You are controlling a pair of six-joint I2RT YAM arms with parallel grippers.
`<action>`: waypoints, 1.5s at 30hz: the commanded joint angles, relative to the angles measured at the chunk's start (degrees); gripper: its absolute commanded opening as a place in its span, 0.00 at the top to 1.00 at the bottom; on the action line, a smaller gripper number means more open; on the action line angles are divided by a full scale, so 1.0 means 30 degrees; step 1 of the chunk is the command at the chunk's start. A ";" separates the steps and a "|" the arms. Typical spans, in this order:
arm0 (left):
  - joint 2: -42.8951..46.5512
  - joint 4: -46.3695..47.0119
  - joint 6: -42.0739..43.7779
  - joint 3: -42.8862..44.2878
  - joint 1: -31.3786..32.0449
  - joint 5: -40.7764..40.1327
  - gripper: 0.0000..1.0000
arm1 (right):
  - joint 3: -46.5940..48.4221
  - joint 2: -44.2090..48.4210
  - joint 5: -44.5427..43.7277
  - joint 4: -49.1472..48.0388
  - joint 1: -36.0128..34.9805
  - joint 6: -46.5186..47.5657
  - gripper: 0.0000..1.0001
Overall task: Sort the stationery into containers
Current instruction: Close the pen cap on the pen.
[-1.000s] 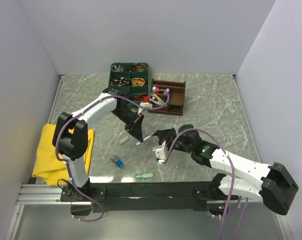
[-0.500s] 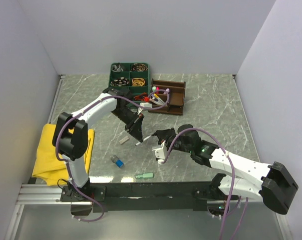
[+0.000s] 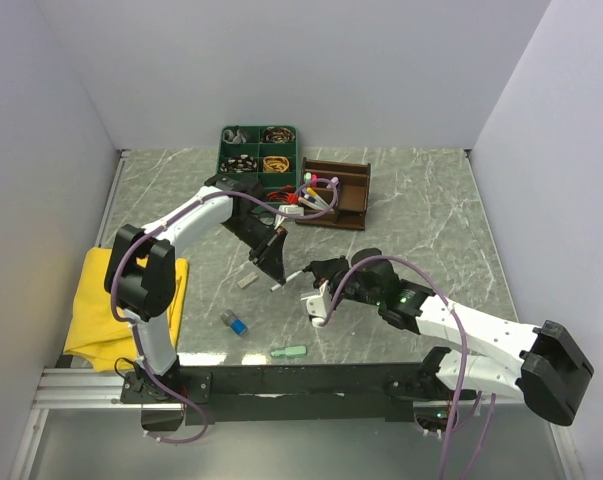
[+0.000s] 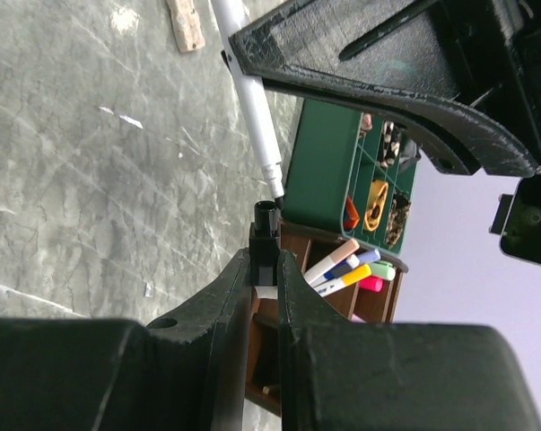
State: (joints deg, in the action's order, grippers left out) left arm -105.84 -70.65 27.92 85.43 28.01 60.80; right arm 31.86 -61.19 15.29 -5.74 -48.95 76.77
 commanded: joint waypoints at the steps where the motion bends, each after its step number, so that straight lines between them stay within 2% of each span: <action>1: 0.0768 0.0464 -0.0313 -0.0349 -0.0108 0.0272 0.99 | 0.0924 0.0005 -0.0526 -0.0461 -0.0120 -0.0512 1.00; 34: 0.0154 0.0553 -0.0284 -0.0088 -0.0225 0.0653 0.99 | 0.1832 -0.0873 -0.0233 0.0183 -0.0646 -0.0045 1.00; 45: 0.0827 0.0494 -0.0343 -0.0789 -0.0371 0.0360 0.99 | 0.1891 -0.1342 -0.1639 0.0212 -0.0325 -0.0219 1.00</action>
State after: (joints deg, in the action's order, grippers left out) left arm -105.69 -69.38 26.81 83.48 27.49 60.75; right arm 34.83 -65.14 11.97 -4.67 -50.41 76.12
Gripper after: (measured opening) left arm 0.042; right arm 0.183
